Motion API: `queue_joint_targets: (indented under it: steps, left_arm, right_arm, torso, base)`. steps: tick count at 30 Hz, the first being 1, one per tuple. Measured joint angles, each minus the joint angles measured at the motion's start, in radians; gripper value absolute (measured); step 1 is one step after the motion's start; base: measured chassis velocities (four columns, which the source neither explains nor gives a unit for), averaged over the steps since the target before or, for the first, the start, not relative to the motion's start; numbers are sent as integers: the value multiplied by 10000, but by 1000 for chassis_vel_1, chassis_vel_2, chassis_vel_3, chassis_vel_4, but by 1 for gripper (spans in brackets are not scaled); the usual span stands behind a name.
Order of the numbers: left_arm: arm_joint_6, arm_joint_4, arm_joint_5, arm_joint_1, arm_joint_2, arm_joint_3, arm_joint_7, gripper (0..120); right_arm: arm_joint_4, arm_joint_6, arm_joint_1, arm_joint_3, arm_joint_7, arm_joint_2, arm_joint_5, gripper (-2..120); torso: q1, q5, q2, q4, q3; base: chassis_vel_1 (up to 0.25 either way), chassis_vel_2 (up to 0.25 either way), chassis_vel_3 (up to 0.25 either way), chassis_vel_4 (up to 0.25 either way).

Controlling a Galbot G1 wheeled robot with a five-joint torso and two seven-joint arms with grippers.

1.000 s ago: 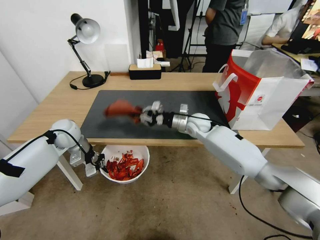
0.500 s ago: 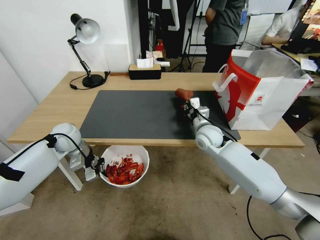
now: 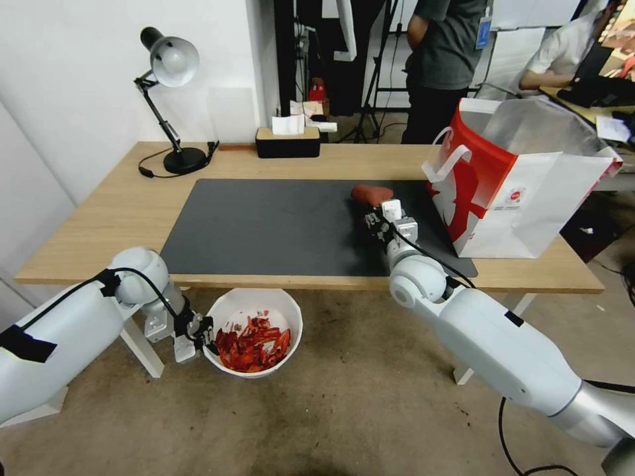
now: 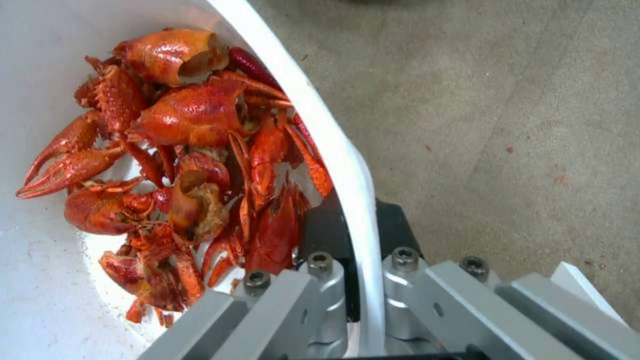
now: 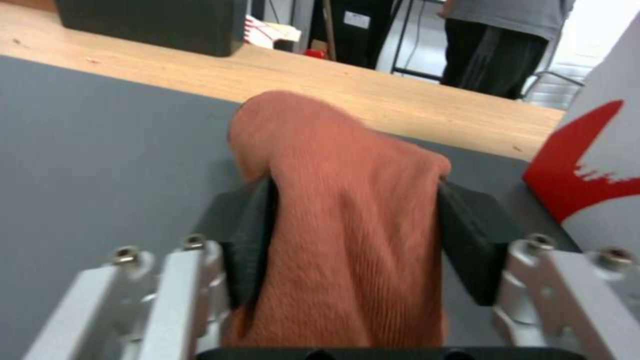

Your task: Sweep shrimp from table into container with towel, then put container into takeout bag.

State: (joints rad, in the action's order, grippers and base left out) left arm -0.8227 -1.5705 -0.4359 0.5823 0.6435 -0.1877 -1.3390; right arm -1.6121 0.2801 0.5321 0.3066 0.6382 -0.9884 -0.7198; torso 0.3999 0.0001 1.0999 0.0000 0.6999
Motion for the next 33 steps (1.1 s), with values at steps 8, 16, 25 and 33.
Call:
queue_joint_targets:
  steps: [8,16,25,33]
  left_arm:
    - [0,6,-3,-4,-14,2,-7,0]
    - [0,26,-8,54,-33,34,-6,0]
    - [0,-86,-20,213,-33,136,8,0]
    - [0,-218,-130,1092,-179,901,32,0]
  right_arm:
    - [-197,91,54,2,47,121,0,87]
    - [-482,-367,413,-279,-48,169,76,100]
    - [-1628,-3228,2528,-1876,-2046,533,947,100]
    - [-3086,-5430,6440,-4127,-3648,844,1894,100]
  torso:
    - [0,0,0,0,0]
    - [0,0,0,0,0]
    - [0,2,0,-2,0]
    - [0,-1,1,2,0]
  base:
    - [0,0,0,0]
    - [0,0,0,0]
    - [0,0,0,0]
    - [0,0,0,0]
